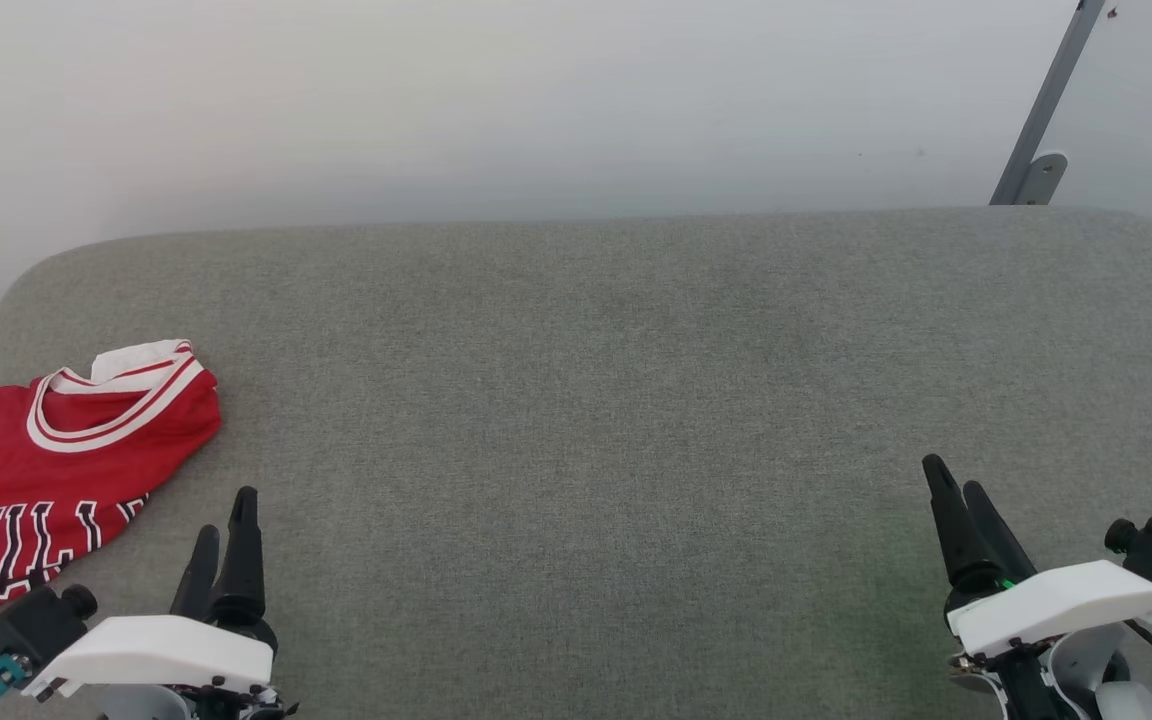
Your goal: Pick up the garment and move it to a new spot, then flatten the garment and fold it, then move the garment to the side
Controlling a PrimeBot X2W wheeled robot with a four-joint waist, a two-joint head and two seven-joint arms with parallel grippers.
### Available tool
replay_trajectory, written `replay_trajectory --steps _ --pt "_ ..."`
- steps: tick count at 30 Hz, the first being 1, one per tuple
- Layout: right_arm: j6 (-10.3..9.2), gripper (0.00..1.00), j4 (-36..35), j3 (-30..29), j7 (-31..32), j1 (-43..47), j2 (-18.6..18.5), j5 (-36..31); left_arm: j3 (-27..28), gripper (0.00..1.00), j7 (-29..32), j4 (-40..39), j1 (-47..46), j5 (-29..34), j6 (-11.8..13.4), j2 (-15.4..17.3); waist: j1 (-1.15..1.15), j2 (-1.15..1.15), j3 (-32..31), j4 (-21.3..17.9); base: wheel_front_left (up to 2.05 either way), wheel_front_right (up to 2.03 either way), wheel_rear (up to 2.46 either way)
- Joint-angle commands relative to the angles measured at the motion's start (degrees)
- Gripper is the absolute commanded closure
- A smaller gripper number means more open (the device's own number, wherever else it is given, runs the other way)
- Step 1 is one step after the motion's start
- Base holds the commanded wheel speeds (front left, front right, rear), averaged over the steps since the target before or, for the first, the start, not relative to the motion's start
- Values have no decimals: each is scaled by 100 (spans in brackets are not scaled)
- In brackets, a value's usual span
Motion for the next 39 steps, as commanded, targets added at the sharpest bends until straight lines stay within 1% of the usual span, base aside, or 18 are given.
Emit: replay_trajectory --steps 1,22,39 --pt "1 0 -91 35 -62 -140 -38 -180 -18 0 -67 -112 -47 183 -2 81 0 0 -1 1 0 0 0" --pt "1 0 -220 116 -253 -141 -120 -1392 -104 0 -406 -260 67 1428 -60 152 0 0 -21 9 0 0 0" --pt "1 0 -333 176 -393 -88 -169 -2261 -204 0 -648 -364 170 2247 -55 243 0 0 -58 2 0 0 0"
